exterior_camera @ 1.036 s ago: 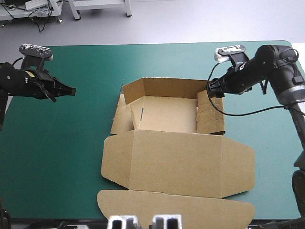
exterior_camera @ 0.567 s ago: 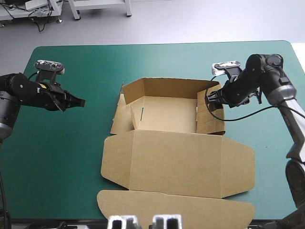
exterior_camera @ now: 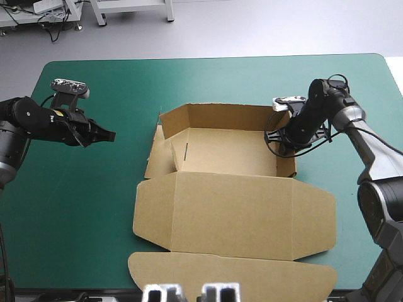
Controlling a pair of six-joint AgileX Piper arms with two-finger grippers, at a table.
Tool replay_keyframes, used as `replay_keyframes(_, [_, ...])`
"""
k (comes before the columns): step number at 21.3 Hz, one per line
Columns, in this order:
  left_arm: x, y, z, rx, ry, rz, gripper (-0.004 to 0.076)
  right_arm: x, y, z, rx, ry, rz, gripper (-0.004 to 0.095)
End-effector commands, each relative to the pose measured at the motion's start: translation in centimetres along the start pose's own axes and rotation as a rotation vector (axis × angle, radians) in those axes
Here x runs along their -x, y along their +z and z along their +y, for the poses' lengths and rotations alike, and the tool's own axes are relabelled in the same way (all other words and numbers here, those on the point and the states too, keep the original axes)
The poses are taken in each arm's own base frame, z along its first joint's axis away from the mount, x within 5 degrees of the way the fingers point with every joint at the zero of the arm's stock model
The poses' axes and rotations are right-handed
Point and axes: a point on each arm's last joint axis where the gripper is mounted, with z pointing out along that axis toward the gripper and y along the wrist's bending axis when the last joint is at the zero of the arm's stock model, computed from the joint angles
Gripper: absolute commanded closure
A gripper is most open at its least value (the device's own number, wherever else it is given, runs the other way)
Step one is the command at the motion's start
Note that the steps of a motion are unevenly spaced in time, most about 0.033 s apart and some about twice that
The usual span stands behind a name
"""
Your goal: Fold the box
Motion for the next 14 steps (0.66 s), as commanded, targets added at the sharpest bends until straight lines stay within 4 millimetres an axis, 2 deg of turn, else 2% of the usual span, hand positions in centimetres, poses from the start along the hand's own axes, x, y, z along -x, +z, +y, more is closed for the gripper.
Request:
replay_keyframes(1, [0.8,-1.5,-0.5,0.002,-0.005,-0.097,0.0712,-0.3,-2.3,0.9,0.046,-0.079,-0.056,0.0924])
replay_keyframes(5, [1.1,-1.6,-0.3,0.015,-0.006,-0.129,0.0712,-0.4,-3.3,1.5,0.098,-0.125,-0.098,0.0928])
replay_keyframes(10, [1.3,-1.6,0.9,0.153,-0.040,-0.159,0.0712,-1.9,-8.5,2.4,0.048,-0.213,-0.237,0.0928])
replay_keyframes(14, [0.3,-1.4,3.8,0.275,-0.158,-0.177,0.0712,-4.1,-12.7,1.5,0.019,-0.197,-0.357,0.0928])
